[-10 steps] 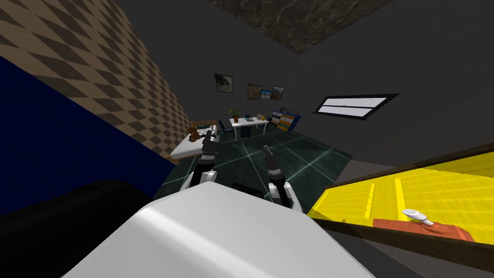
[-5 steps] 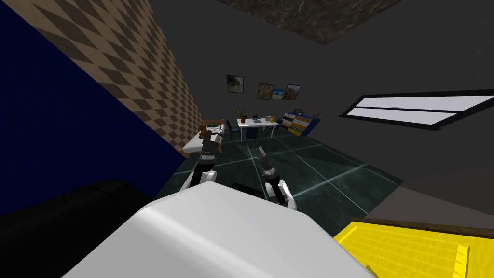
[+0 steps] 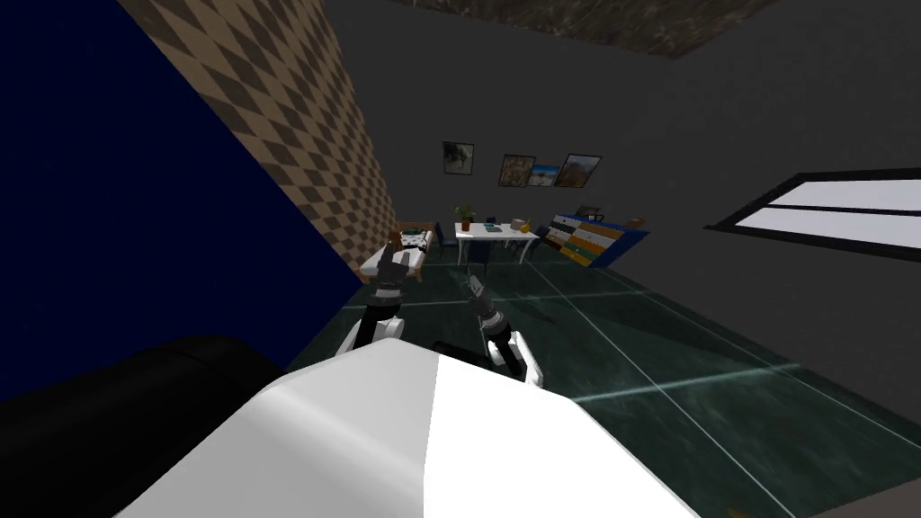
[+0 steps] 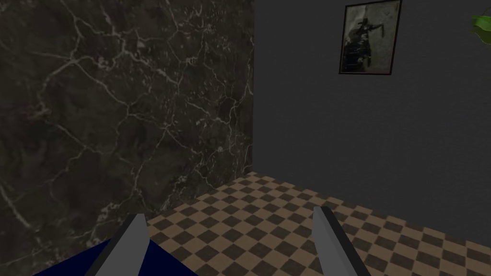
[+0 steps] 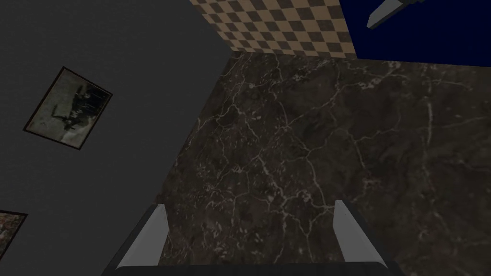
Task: Push the door open
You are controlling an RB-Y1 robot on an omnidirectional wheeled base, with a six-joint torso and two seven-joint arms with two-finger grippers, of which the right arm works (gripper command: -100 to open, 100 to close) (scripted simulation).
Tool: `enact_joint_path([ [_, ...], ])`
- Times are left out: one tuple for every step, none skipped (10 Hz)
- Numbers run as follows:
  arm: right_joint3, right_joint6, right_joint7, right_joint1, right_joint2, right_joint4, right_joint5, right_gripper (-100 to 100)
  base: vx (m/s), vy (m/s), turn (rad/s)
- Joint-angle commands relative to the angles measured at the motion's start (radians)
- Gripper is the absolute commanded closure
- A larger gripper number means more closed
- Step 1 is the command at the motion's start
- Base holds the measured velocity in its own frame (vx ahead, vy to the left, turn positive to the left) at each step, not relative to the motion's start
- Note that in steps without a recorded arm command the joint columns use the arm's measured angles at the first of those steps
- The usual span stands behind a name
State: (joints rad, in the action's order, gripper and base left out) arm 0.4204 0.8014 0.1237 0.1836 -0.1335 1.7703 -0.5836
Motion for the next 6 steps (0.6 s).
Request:
enact_joint_path([
  [0.014,0.022,0.008,-0.019,-0.005,-0.031,-0.023,-100,0.12,-0.155,0.363],
  [0.027,0.031,0.013,-0.028,-0.005,-0.047,-0.039,-100,0.093,-0.14,0.298],
  [0.039,0.04,0.019,-0.038,-0.006,-0.062,-0.056,-100,0.12,-0.154,0.341],
  [0.052,0.049,0.024,-0.047,-0.006,-0.078,-0.072,-100,0.096,-0.169,0.344],
  [0.065,0.057,0.03,-0.057,-0.006,-0.093,-0.089,-100,0.069,-0.192,0.305],
  [0.078,0.066,0.036,-0.066,-0.005,-0.109,-0.105,-100,0.07,-0.218,0.286],
])
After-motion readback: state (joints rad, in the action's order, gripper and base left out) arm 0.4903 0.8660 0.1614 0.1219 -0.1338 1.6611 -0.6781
